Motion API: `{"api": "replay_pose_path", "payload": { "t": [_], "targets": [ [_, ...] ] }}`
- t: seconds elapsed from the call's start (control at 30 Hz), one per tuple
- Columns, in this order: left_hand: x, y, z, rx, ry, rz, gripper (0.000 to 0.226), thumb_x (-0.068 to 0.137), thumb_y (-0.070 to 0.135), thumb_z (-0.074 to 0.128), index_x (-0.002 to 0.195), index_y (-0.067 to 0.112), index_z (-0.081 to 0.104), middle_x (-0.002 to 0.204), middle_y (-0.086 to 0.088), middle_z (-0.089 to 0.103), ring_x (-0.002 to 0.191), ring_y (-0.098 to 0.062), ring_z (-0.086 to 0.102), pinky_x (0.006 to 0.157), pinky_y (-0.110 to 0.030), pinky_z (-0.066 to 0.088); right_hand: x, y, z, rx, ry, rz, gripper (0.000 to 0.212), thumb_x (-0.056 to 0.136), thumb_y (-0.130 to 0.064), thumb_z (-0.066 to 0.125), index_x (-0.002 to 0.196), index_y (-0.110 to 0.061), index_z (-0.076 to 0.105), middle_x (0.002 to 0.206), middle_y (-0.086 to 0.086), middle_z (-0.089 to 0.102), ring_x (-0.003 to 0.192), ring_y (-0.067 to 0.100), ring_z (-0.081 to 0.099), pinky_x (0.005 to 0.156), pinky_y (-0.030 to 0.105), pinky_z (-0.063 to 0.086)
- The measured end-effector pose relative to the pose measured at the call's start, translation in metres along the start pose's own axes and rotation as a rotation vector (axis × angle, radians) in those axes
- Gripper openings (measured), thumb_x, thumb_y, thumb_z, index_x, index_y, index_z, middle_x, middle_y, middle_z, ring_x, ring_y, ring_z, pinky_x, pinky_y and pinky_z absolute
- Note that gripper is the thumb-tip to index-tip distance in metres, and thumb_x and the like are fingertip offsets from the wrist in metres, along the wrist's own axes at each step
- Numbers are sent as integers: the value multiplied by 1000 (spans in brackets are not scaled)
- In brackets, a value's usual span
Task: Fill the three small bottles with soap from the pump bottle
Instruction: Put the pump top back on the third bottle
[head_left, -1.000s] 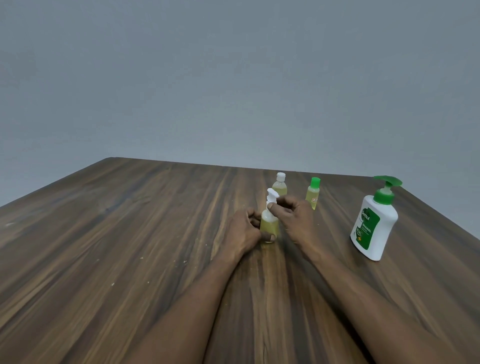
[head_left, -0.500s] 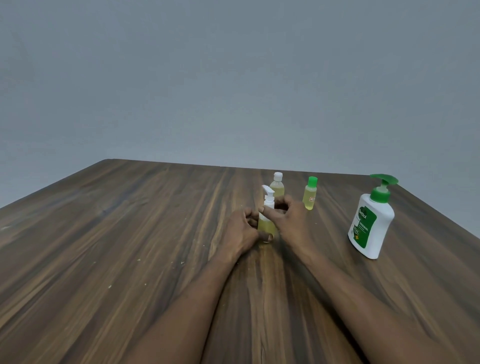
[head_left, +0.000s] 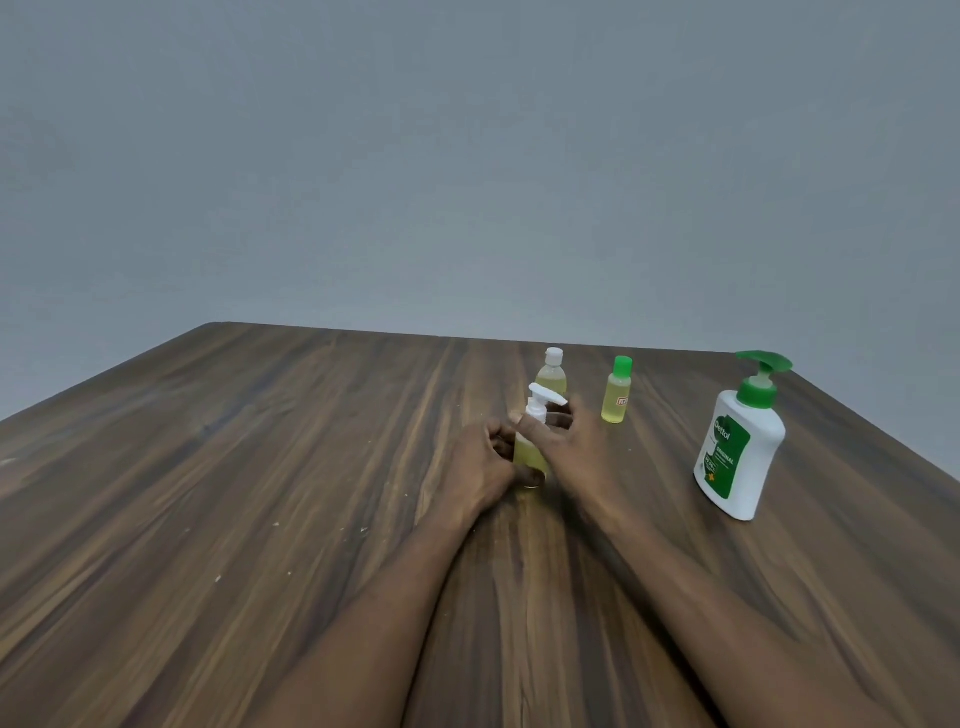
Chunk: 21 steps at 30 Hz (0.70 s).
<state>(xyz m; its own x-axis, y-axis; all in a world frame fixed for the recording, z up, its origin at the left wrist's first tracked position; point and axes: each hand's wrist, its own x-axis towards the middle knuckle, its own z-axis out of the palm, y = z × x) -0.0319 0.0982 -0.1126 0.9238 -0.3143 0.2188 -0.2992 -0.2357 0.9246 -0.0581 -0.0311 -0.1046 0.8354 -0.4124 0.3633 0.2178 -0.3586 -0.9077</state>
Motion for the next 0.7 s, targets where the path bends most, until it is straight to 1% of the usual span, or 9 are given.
{"api": "replay_pose_path", "payload": {
  "t": [0.1,0.17,0.2,0.27,0.33,0.43,0.57,0.63,0.7],
  "targets": [
    [0,-1,0,1,7,-27,41,58,1,90,92,11,69,86,-3,77,76,-13,73,64,-21,56,2,-4,-5,-10,-11,-60,28,69,-39,67,97,-35,72,97,-6,72,93,13,68,87,46,55],
    [1,-1,0,3,-1,-26,40,58,2,90,91,11,69,85,-3,78,76,-11,74,64,-21,56,3,-4,-5,-35,20,-102,20,73,-35,69,90,-26,73,88,-2,72,87,17,68,81,47,56],
    [1,-1,-1,10,-2,-24,39,59,2,90,90,11,69,85,-2,77,75,-10,74,64,-21,57,2,-3,-4,-49,37,-99,20,75,-35,73,88,-20,71,86,-1,71,86,18,68,80,47,56],
    [2,-1,-1,13,1,-17,38,57,1,89,86,13,68,79,0,76,70,-8,72,63,-23,56,0,-1,0,-72,65,-63,29,74,-38,82,88,-19,64,91,0,70,89,17,67,82,45,55],
    [2,-2,0,29,8,-4,39,55,2,89,86,16,70,75,3,75,67,-7,70,64,-27,57,-1,0,1,-64,67,-43,35,72,-40,85,90,-25,59,100,1,69,94,15,66,85,42,55],
    [3,-3,0,25,-2,-18,44,56,6,91,94,15,71,84,1,77,77,-10,74,70,-29,60,1,-3,-4,-25,6,-47,30,75,-42,77,100,-39,61,113,-3,67,105,10,64,93,41,54],
    [2,-1,0,-5,1,-38,45,58,3,91,97,9,70,87,-2,78,78,-12,74,64,-20,57,4,-6,-12,-23,-36,-113,20,75,-38,68,93,-32,74,100,-8,73,97,11,68,90,46,55],
    [2,-1,1,-11,7,-43,42,58,-2,89,95,6,69,85,-4,78,74,-11,74,61,-19,56,1,-7,-9,-70,3,-154,8,80,-31,73,86,-26,72,93,-9,70,91,9,66,82,37,53],
    [1,0,1,-5,18,-36,40,58,-4,88,92,5,69,84,-6,78,71,-10,72,60,-20,55,-2,-5,-4,-168,106,-176,19,80,-31,79,82,-21,63,90,-7,63,87,9,60,74,28,46]
  ]
}}
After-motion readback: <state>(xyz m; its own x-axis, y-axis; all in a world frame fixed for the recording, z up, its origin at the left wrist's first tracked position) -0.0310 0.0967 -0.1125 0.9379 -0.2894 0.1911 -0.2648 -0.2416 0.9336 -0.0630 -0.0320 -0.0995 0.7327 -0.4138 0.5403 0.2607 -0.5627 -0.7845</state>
